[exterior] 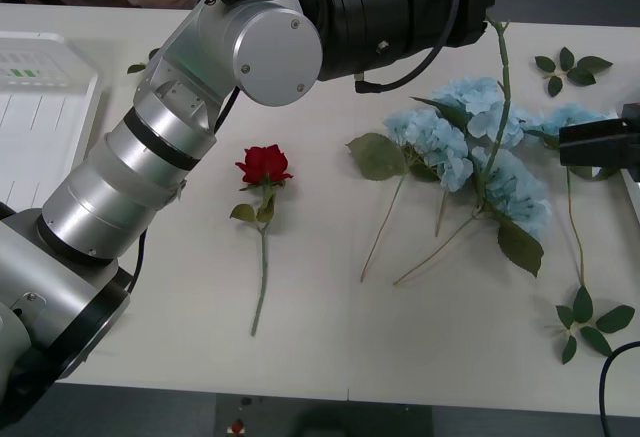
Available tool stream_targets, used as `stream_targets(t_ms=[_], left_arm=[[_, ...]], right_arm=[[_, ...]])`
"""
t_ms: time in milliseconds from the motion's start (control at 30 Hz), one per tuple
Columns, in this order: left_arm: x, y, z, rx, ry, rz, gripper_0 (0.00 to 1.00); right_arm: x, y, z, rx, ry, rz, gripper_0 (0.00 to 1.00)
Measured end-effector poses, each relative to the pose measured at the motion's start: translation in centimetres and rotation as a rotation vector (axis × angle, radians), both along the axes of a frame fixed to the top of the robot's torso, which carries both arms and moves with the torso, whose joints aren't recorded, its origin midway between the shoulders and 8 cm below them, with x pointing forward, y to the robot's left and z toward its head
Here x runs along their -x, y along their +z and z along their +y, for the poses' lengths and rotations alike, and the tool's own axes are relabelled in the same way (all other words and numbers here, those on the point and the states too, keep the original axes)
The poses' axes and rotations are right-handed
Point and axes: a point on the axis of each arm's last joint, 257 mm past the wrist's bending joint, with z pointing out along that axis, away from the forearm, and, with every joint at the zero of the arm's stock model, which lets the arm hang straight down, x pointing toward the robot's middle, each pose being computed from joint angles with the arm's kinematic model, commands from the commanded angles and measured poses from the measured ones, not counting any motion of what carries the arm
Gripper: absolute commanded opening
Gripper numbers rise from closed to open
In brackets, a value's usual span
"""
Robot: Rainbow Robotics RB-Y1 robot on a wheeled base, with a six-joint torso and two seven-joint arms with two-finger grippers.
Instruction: Put the red flowers into the right box and the blue flowers into the left box
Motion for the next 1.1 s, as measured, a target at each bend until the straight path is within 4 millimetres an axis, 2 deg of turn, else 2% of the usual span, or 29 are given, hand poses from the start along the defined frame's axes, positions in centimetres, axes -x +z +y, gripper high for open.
stream_targets(t_ms=[233,533,600,633,667,700,767,1100], left_arm=[[0.0,0.0,0.0,0.000,0.000,0.000,0.00],[0.0,0.0,0.0,0.000,0.000,0.000,0.00],[0.0,0.0,0.0,0.000,0.000,0.000,0.00],[0.0,0.0,0.0,0.000,0.000,0.000,0.00],[0.0,0.0,0.0,0.000,0.000,0.000,0.00],[0.0,0.0,0.0,0.000,0.000,0.000,0.00],[0.0,0.0,0.0,0.000,0.000,0.000,0.00],[0.0,0.0,0.0,0.000,0.000,0.000,0.00]], right_arm=[[-0.2,0.3,2.6,-0.036,0.039,0.026,1.00],[-2.7,3.2,6.6,-0.118,0.042,-0.010,1.00],[-2.9,3.6,7.4,-0.133,0.048,-0.012,0.91],[-2.9,3.7,7.6,-0.136,0.050,-0.015,0.77],[-3.0,3.7,7.8,-0.137,0.051,-0.017,0.56],[-3.1,3.8,7.9,-0.137,0.051,-0.018,0.25],[-3.3,3.9,8.0,-0.140,0.047,-0.022,0.01],[-3.5,4.1,8.0,-0.157,0.029,0.002,0.00]])
